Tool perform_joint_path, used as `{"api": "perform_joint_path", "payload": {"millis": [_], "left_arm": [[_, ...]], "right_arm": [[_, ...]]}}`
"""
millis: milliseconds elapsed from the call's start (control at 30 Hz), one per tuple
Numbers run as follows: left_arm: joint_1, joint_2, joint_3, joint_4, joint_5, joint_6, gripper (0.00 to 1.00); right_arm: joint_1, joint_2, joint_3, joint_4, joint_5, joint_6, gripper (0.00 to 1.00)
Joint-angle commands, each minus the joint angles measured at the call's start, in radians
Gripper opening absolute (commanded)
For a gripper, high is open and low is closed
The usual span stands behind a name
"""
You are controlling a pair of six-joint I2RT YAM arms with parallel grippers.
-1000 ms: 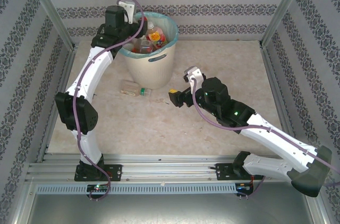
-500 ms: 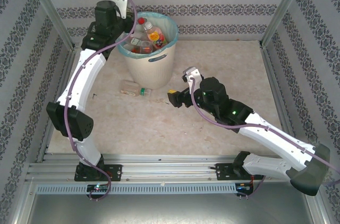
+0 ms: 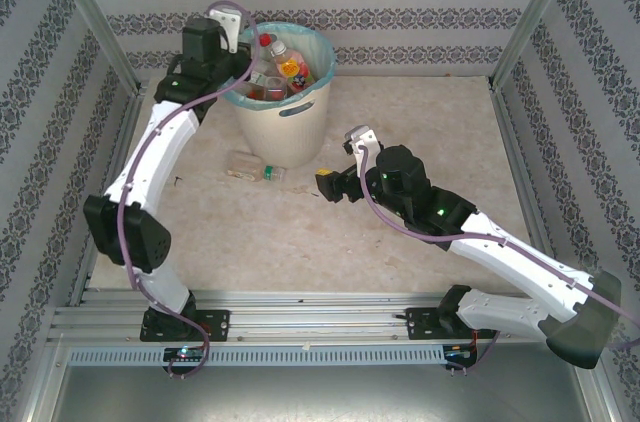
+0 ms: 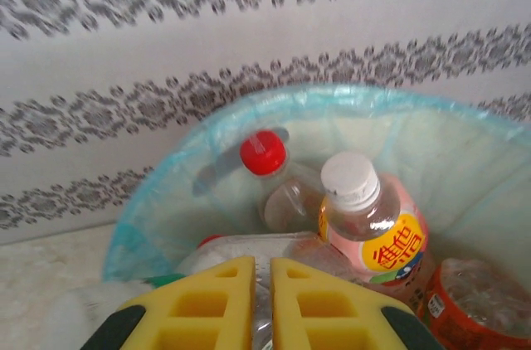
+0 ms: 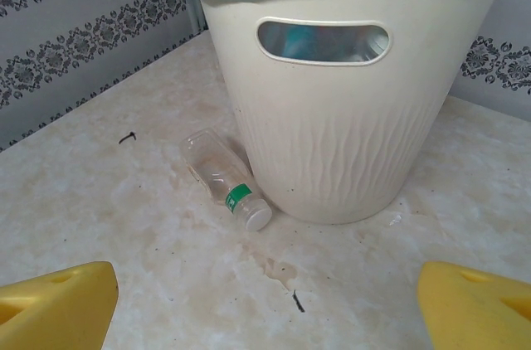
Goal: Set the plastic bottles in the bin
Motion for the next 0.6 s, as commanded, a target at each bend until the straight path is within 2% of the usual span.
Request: {"api": "perform_joint_path", "payload": {"millis": [0,167,367,567], "left_arm": [[0.055,-0.069,-0.036,0.061,-0.044,-0.039,0.14],[0.092,-0.060,-0.081,0.032,-0.058,-0.067,0.09],[0.099,-0.011,-0.121,0.033,0.033,-0.125,0.01],[0.099,0.032,-0.131,0.027,0.113,-0.158,0.00]], "right_arm": [[0.006,0.007,0.019,0.007,-0.020,0.016,0.93],[0.006,0.011,0.015,0.002,-0.025,0.017,0.92],[0.007,0.007,0.013,0.000,-0.019,0.012,0.93],[0.007,0.002,0.005,-0.006,-0.015,0.019,0.92]]}}
